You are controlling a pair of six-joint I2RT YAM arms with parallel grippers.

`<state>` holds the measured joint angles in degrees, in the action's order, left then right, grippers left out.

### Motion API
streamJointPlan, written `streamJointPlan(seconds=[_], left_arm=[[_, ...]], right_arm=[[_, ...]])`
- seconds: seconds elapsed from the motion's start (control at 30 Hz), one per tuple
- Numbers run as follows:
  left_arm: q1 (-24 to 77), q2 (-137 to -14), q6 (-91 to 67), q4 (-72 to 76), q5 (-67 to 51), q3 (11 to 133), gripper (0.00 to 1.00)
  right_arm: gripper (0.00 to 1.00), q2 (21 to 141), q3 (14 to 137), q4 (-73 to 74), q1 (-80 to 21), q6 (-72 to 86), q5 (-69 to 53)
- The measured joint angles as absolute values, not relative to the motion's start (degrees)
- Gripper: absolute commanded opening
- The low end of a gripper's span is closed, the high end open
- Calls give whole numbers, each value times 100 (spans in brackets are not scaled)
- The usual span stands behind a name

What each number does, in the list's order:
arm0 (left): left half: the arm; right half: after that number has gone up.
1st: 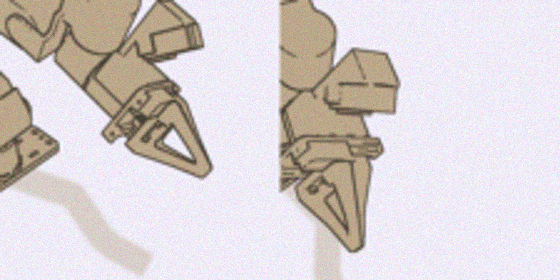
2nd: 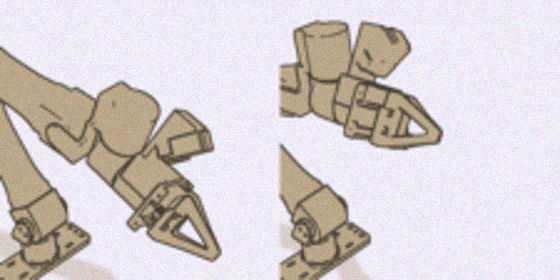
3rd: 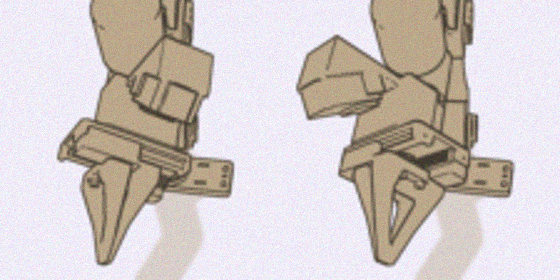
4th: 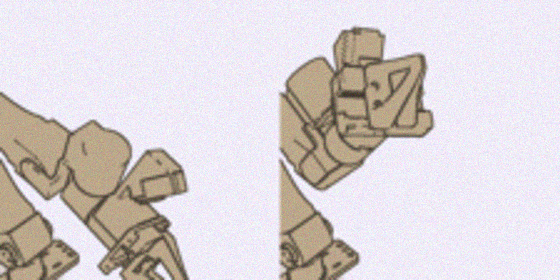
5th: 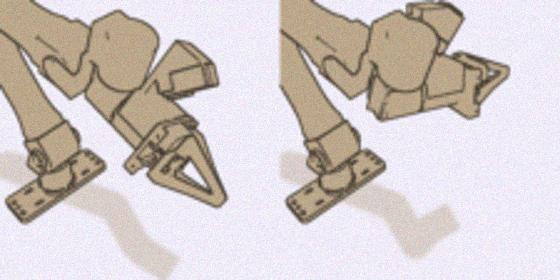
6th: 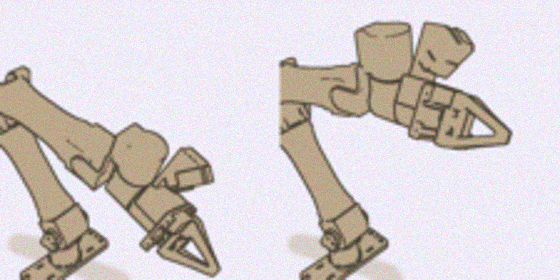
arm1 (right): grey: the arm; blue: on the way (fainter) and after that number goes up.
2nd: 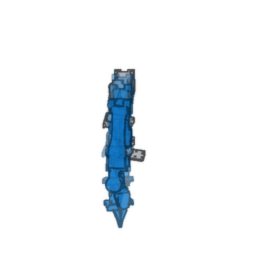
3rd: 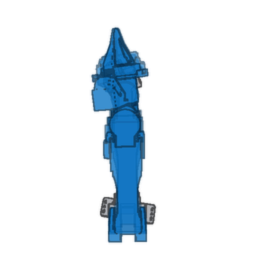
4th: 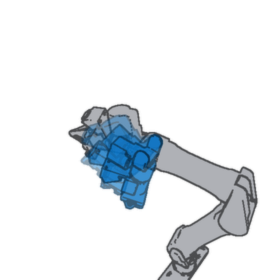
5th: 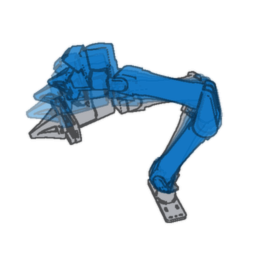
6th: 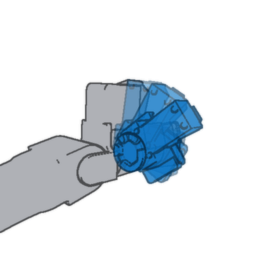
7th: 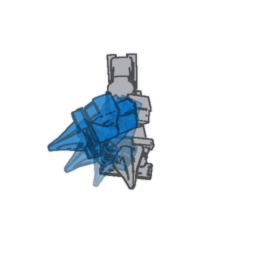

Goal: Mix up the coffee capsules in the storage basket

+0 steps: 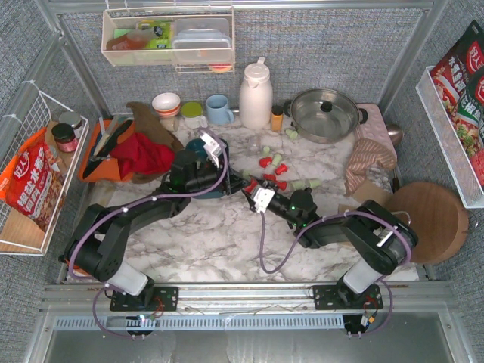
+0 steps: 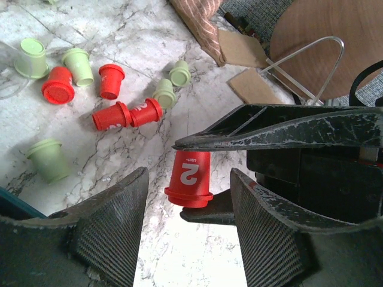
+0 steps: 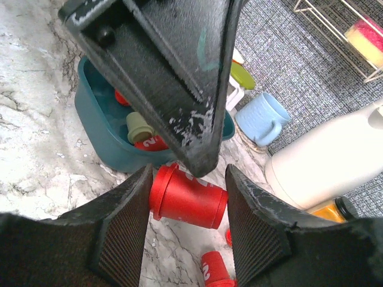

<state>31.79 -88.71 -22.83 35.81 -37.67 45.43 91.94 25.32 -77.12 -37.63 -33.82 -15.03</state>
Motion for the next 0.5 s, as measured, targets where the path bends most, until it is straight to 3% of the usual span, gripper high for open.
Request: streamJointPlan(seconds=[0.5], left_arm=[[3280, -9249, -2276, 3642, -4482, 4772, 64]], right_arm=[[44, 9072, 2486, -7697, -3754, -3301, -1791]])
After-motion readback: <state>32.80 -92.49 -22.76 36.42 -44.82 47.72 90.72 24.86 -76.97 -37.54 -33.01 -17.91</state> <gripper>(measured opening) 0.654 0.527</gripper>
